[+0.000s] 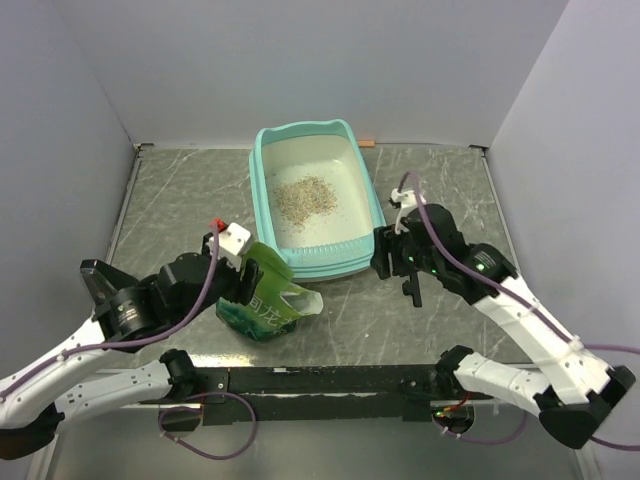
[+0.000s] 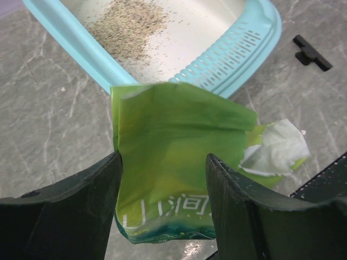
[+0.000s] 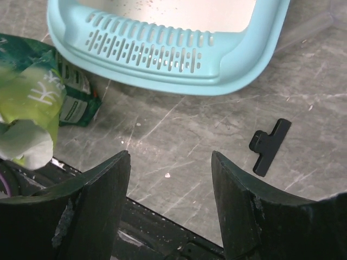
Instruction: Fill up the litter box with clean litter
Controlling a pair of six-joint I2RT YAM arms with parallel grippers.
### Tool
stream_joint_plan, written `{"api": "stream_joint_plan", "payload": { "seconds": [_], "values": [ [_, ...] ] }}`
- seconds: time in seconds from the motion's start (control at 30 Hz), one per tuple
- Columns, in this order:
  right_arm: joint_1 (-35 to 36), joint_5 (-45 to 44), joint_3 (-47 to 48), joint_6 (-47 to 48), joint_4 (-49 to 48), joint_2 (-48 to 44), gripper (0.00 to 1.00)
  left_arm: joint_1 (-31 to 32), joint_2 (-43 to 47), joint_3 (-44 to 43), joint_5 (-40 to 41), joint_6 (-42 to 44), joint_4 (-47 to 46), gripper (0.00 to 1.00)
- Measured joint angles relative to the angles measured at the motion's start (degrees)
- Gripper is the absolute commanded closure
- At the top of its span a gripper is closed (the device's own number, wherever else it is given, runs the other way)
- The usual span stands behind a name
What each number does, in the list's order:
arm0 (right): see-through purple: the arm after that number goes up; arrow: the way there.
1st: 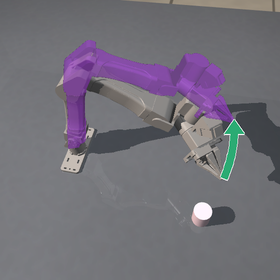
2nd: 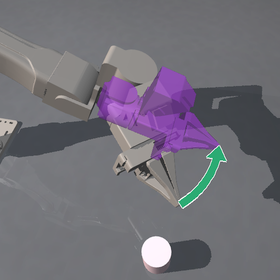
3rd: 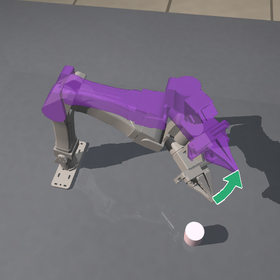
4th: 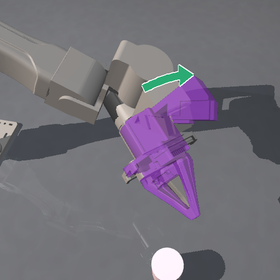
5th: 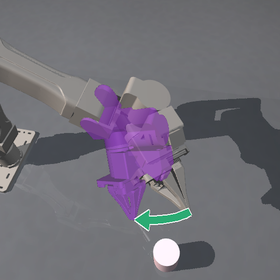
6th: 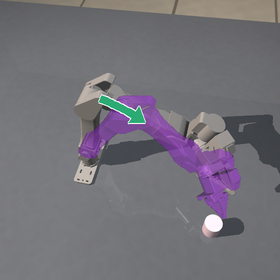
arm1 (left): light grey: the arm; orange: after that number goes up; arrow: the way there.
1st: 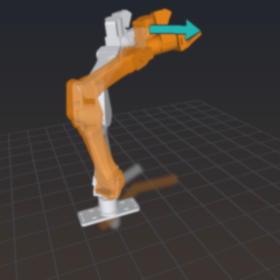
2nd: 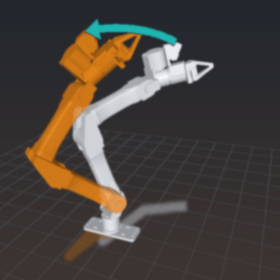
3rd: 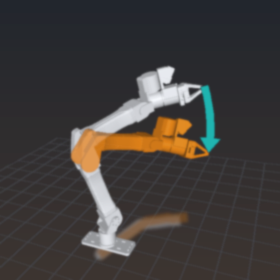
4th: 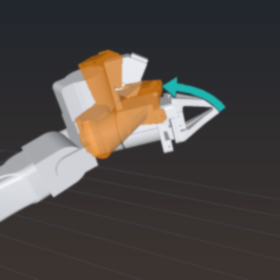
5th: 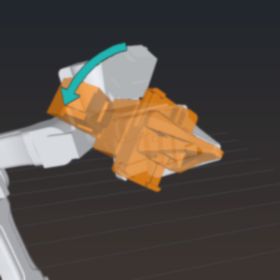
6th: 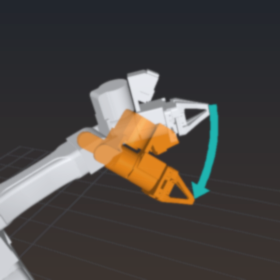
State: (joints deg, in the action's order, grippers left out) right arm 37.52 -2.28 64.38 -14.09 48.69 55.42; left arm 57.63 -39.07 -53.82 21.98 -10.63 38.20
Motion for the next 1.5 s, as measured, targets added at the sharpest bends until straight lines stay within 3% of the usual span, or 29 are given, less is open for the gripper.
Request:
{"api": "stream_joint_plan", "payload": {
  "seconds": [0.43,0.93,1.5],
  "values": [
    [1.1,5.4,-2.5,-2.8,-4.9,16.6,0.29,-0.1,0.3,-5.1,0.3,2.5,2.8,0.3],
    [2.9,1.1,-4.8,-7.5,-11.4,36.1,0.25,-0.1,-3.6,-7.1,-2.3,3.6,1.8,0.32],
    [3.0,-1.4,12.4,-10.2,-13.3,48.7,0.24,-0.1,-1.0,-7.1,-2.6,3.5,1.9,0.31]
  ]
}}
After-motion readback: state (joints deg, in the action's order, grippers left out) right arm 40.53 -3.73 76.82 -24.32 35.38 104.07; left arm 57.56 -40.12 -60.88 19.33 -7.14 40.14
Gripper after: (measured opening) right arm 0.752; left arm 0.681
